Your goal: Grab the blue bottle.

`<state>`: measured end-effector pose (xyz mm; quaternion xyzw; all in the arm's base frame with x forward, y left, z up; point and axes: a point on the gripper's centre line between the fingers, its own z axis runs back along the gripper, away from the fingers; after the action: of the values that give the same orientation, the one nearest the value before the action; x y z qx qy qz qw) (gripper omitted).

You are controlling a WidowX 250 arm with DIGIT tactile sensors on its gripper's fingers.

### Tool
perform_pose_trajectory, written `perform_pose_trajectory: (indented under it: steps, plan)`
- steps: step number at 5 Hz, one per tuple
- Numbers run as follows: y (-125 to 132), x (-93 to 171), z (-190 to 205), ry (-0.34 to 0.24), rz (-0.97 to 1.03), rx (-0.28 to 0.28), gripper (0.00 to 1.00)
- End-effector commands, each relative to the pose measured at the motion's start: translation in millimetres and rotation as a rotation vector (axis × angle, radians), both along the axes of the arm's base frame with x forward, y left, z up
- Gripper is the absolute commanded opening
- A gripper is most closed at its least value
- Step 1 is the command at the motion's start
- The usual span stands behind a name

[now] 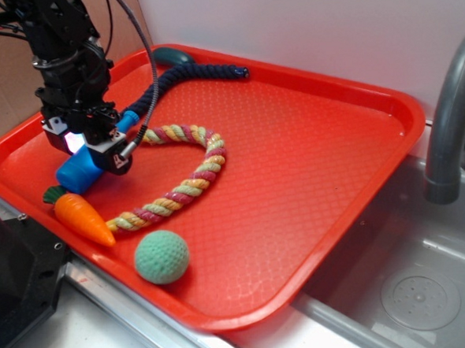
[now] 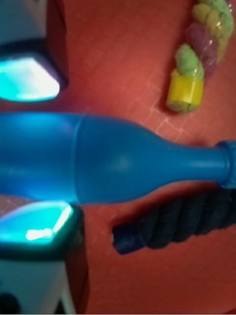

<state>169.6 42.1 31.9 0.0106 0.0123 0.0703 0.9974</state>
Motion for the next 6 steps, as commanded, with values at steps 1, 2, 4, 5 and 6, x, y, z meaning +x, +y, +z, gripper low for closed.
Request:
perform_pose_trajectory:
  steps: [1, 2, 4, 5, 6]
  plan:
    - [-4, -5, 52, -0.041, -0.008, 0.016, 0.0]
    - [-13, -8, 95, -0.06, -0.04, 0.011, 0.0]
    - [-32, -2, 147, -0.034, -0.057, 0.012, 0.0]
    - [-36, 15, 156, -0.058, -0.058, 0.012, 0.0]
    - [-48, 40, 159, -0.118, -0.106, -0.02, 0.0]
